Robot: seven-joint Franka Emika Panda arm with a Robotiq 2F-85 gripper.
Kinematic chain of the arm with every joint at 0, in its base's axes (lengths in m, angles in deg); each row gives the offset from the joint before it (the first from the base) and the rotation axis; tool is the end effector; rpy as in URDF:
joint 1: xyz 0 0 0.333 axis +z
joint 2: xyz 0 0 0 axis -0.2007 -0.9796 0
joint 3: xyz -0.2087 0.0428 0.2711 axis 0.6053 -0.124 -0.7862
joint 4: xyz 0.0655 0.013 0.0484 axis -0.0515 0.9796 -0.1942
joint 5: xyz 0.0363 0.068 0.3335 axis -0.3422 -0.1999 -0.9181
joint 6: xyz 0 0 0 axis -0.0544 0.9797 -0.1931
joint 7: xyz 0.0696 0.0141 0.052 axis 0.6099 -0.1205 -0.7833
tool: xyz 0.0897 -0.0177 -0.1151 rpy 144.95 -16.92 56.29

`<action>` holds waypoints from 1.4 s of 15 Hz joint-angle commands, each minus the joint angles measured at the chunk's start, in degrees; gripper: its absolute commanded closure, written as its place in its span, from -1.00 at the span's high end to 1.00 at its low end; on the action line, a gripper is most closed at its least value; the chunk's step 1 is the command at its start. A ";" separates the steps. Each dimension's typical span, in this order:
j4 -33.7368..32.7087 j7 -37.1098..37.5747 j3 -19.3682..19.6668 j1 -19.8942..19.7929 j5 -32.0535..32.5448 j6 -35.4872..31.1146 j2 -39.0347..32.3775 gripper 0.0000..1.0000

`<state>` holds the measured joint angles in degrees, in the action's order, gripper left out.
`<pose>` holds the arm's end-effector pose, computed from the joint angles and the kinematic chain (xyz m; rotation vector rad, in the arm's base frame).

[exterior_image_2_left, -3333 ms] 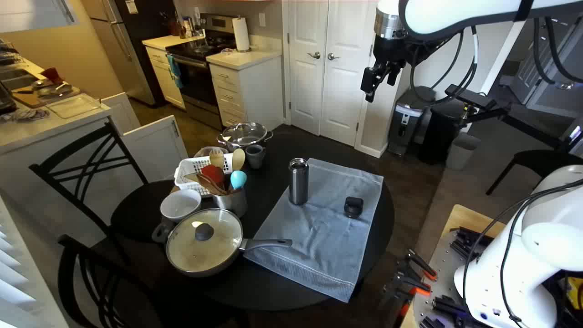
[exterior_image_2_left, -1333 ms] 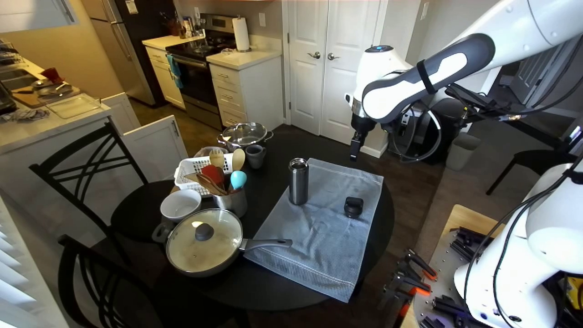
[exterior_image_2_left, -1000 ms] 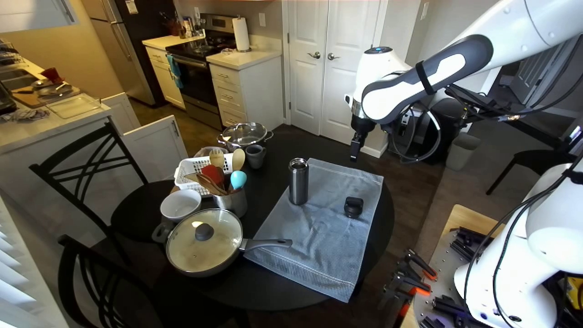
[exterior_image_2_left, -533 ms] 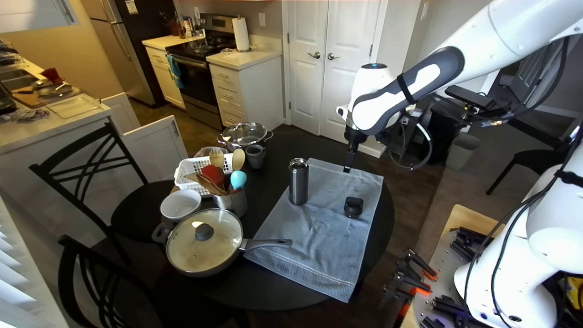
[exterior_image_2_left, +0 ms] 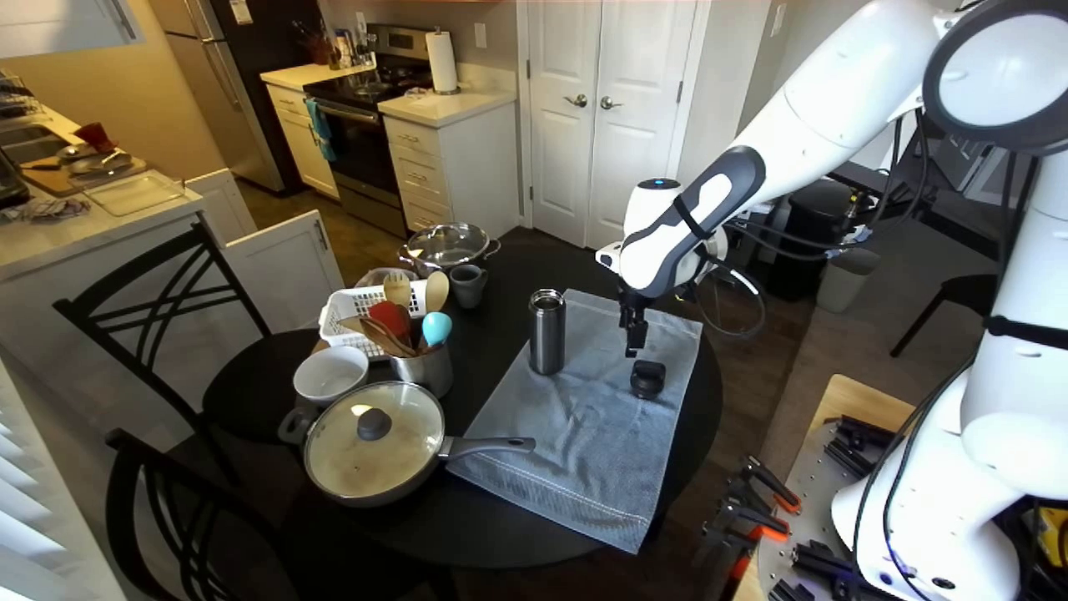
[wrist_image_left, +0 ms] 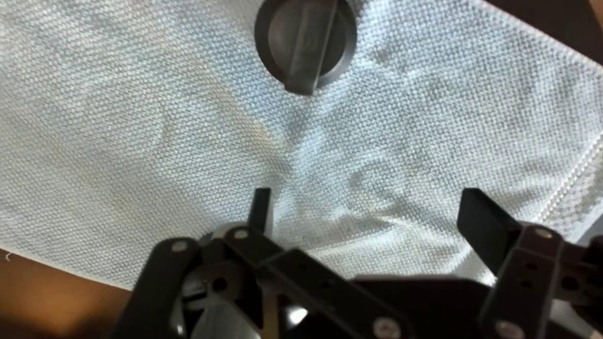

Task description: Put the black lid on the bottle

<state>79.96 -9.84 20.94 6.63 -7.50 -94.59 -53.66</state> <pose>0.4790 -0.0654 0.2377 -2.9124 -1.0468 -0.0283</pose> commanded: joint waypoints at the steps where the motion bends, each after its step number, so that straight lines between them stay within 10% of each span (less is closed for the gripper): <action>1: 0.46 5.00 1.78 -0.69 9.20 -3.62 -2.06 1.00; 9: 0.80 30.50 6.19 0.01 21.48 -5.33 -7.27 1.00; 15: 1.12 24.58 -6.22 -11.42 5.88 -4.52 -9.06 1.00; 21: 0.95 19.54 -10.58 -16.13 4.02 -8.18 -10.95 1.00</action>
<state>80.51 14.45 12.34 -7.06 -2.43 -100.32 -63.90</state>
